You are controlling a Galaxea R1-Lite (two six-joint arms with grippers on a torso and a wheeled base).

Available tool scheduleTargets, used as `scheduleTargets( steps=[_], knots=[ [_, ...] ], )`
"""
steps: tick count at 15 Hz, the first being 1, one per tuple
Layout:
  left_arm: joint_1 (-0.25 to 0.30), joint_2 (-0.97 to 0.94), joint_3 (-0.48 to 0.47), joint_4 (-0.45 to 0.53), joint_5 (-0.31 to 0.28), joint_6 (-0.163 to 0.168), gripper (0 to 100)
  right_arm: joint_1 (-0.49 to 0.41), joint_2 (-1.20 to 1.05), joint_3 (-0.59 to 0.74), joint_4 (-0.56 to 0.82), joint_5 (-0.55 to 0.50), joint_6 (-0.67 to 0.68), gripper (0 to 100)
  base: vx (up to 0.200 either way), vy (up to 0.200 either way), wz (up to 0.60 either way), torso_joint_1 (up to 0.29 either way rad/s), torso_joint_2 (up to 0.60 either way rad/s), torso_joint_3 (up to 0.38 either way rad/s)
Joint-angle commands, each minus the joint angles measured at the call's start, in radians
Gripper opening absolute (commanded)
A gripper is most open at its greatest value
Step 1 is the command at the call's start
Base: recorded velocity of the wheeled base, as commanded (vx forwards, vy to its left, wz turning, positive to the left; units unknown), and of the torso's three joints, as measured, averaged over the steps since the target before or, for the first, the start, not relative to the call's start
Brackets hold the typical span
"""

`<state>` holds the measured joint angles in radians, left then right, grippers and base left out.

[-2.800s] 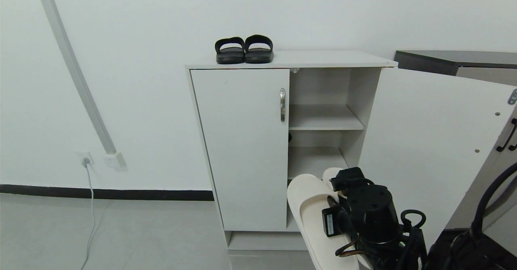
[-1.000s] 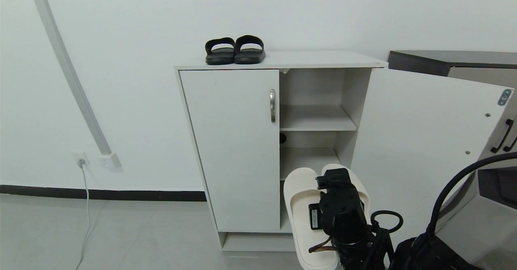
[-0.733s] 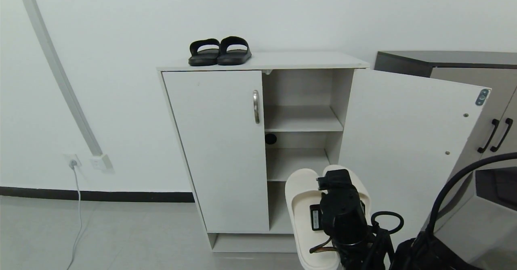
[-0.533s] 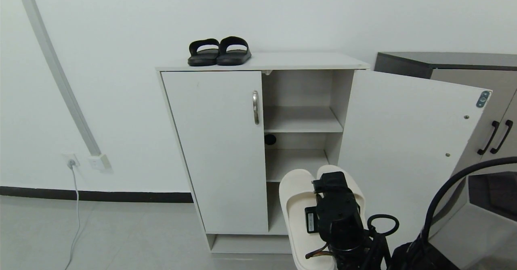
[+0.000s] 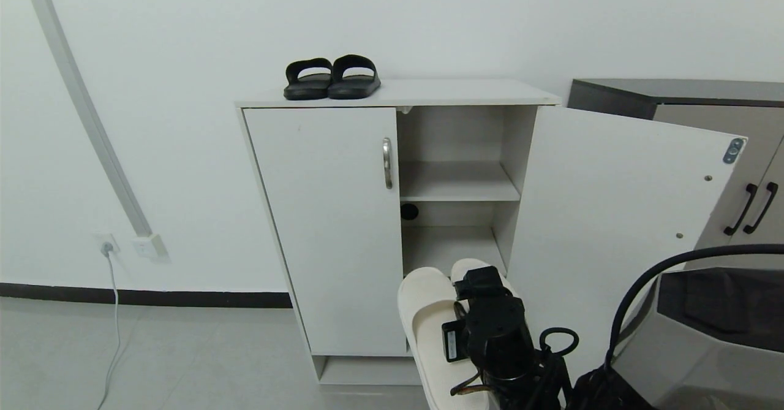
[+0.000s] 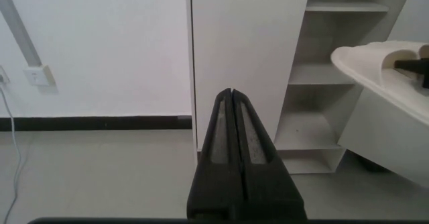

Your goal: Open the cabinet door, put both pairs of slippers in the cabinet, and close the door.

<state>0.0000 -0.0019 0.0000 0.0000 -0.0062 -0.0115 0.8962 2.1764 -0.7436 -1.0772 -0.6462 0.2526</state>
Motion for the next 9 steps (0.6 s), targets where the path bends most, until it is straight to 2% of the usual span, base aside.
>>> scheduleTargets(
  steps=[1,9],
  knots=[
    [0.000,0.002,0.000,0.000,0.000,-0.001,0,-0.020,0.074,-0.019,-0.009,-0.006,0.004,0,0.000,0.000,0.00,0.000,0.00,0.000],
    [0.000,0.002,0.000,0.000,-0.001,-0.002,0,-0.034,0.126,-0.011,-0.064,-0.006,0.002,0,0.000,0.000,0.00,0.000,0.00,0.000]
  ],
)
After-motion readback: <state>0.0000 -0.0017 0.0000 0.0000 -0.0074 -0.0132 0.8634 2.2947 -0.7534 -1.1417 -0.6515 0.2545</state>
